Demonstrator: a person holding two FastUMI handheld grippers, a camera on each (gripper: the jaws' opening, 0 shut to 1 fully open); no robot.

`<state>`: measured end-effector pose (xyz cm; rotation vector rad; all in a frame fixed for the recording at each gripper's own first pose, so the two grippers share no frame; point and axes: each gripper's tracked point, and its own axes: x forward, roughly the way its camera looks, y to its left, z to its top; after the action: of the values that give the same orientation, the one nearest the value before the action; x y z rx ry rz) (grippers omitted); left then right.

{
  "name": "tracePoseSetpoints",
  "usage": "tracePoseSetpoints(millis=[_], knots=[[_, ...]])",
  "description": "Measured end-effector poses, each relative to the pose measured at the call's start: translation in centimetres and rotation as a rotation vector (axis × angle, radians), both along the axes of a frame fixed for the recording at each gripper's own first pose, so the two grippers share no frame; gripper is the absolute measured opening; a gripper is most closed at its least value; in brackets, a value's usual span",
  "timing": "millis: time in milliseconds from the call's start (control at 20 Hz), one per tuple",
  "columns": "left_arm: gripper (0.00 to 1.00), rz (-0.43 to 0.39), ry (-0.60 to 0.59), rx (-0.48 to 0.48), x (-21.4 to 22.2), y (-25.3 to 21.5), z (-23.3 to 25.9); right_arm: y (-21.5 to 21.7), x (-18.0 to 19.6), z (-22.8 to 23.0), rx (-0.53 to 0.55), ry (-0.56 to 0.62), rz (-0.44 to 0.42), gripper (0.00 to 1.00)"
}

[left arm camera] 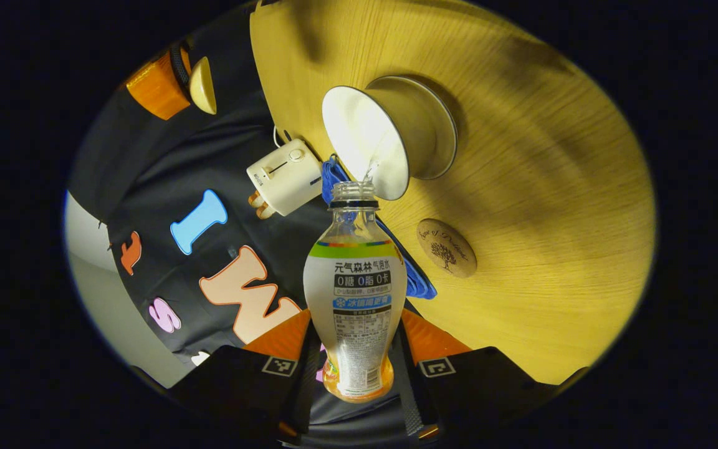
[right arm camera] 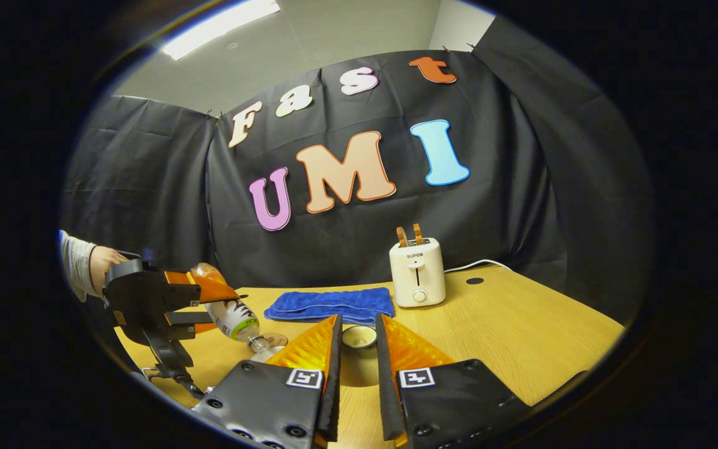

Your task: Open the teacup lid with one hand, grasp the water bottle and pour water into the teacup with the other hand; after pouring, place the water bottle on the coaster and then close the teacup lid.

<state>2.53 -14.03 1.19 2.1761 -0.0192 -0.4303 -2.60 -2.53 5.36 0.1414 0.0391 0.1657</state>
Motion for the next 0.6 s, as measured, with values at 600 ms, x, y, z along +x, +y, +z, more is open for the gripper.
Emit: tracePoseSetpoints(millis=[600], knots=[[0.55, -0.042, 0.017, 0.061, -0.3, -1.8, 0.6, -0.1, 0.2, -0.3, 0.005, 0.010, 0.006, 0.29]])
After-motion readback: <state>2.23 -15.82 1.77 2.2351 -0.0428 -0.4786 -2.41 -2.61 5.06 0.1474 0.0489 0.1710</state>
